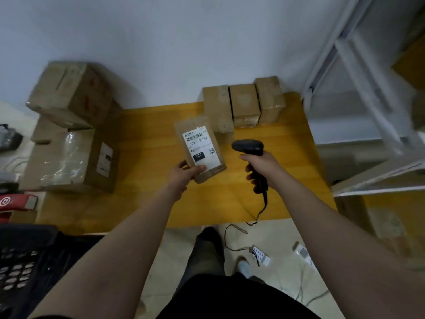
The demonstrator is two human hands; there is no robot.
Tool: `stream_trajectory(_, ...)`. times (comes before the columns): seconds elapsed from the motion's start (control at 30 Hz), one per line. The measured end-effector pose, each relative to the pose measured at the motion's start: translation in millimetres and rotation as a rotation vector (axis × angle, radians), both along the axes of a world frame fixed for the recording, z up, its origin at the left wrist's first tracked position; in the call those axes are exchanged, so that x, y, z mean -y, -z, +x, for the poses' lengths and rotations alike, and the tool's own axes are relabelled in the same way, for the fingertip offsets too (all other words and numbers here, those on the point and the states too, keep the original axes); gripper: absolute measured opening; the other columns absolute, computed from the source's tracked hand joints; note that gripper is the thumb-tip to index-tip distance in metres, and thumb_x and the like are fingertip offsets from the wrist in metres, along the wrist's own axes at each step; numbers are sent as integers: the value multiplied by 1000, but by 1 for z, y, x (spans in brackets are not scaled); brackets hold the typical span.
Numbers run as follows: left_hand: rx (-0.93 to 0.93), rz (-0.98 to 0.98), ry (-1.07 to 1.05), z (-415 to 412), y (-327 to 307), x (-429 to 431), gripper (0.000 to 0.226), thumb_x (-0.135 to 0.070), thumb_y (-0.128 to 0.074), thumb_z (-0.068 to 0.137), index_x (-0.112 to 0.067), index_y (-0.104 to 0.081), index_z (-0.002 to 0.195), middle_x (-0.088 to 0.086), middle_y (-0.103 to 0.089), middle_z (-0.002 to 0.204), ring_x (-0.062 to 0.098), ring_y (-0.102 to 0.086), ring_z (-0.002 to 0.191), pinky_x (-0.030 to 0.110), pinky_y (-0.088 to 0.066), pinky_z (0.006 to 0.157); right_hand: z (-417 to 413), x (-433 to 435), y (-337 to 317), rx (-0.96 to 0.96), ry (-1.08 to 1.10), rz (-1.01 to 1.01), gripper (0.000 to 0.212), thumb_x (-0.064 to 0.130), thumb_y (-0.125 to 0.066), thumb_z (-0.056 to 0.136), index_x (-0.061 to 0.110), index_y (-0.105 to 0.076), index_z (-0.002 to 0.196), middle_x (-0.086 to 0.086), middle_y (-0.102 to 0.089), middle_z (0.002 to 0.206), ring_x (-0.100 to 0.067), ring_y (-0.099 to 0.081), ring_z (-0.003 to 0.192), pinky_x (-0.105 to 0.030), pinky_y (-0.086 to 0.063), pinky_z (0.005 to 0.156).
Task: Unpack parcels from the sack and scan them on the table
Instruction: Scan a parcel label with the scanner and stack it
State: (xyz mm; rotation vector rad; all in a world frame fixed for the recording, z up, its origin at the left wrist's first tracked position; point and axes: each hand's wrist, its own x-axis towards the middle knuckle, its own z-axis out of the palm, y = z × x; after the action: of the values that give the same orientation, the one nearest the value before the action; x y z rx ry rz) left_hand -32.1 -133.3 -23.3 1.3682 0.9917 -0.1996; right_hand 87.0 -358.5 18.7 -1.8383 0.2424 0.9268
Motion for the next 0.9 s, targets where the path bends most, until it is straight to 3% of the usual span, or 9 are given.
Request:
stream_trajectory(0.07, 57, 67, -38, -14, -17, 6, 83, -34, -91, 76, -20, -49, 147, -8, -69, 116, 15, -66, 101, 35, -44, 76, -11, -8, -37, 67, -90, 45, 19, 32, -75, 89, 16, -70, 97, -4, -64, 63, -22, -61, 50, -33, -48, 50)
stream_trajectory(0.13, 117, 136, -73, -25, -36, 9, 80, -28, -91, 76, -16, -51, 145, -11, -68, 106, 6, -64, 87, 20, -49, 56, -24, -21, -70, 128, -173, 70, 22, 32, -74, 89, 11, -71, 94, -4, -62, 62, -21, -59, 48, -31, -48, 48)
stream_trajectory(0.23, 173, 208, -94, -39, -60, 7, 69, -19, -91, 76, -13, -58, 135, 0, -72, 112, 8, -63, 81, 9, -43, 40, -45, -42, -109, 209, -264, 98, 23, 32, -72, 88, 10, -69, 87, -3, -61, 58, -20, -57, 45, -29, -48, 46)
stream_trajectory(0.37, 228, 272, -103, -52, -87, -5, 59, -16, -90, 76, -13, -62, 128, -4, -69, 103, 10, -63, 77, 11, -41, 38, -66, -65, -141, 300, -342, 108, 22, 30, -68, 90, 10, -66, 81, 0, -59, 54, -19, -56, 44, -28, -48, 45)
stream_trajectory(0.5, 264, 311, -90, -60, -105, -28, 63, -16, -90, 76, -13, -60, 131, 2, -69, 111, 12, -62, 76, 12, -42, 38, -75, -87, -162, 327, -338, 137, 22, 29, -68, 91, 9, -66, 81, 1, -57, 52, -18, -54, 43, -28, -47, 46)
stream_trajectory(0.63, 254, 324, -63, -66, -115, -55, 68, -23, -90, 77, -18, -57, 136, -12, -65, 103, 8, -63, 84, 16, -48, 46, -83, -111, -174, 347, -327, 155, 24, 32, -68, 92, 8, -69, 90, 1, -57, 53, -17, -55, 44, -28, -49, 46)
stream_trajectory(0.73, 253, 313, -32, -68, -119, -73, 69, -25, -90, 77, -20, -57, 137, -17, -63, 99, 3, -59, 84, 20, -44, 57, -88, -127, -180, 364, -314, 137, 22, 30, -67, 92, 9, -68, 88, 2, -57, 52, -17, -56, 43, -27, -49, 45)
stream_trajectory(0.9, 250, 291, 5, -66, -120, -100, 72, -23, -91, 76, -19, -57, 138, -18, -63, 96, 1, -59, 81, 20, -44, 55, -95, -146, -183, 373, -257, 122, 23, 29, -67, 92, 7, -68, 90, 3, -58, 48, -16, -55, 40, -25, -47, 41)
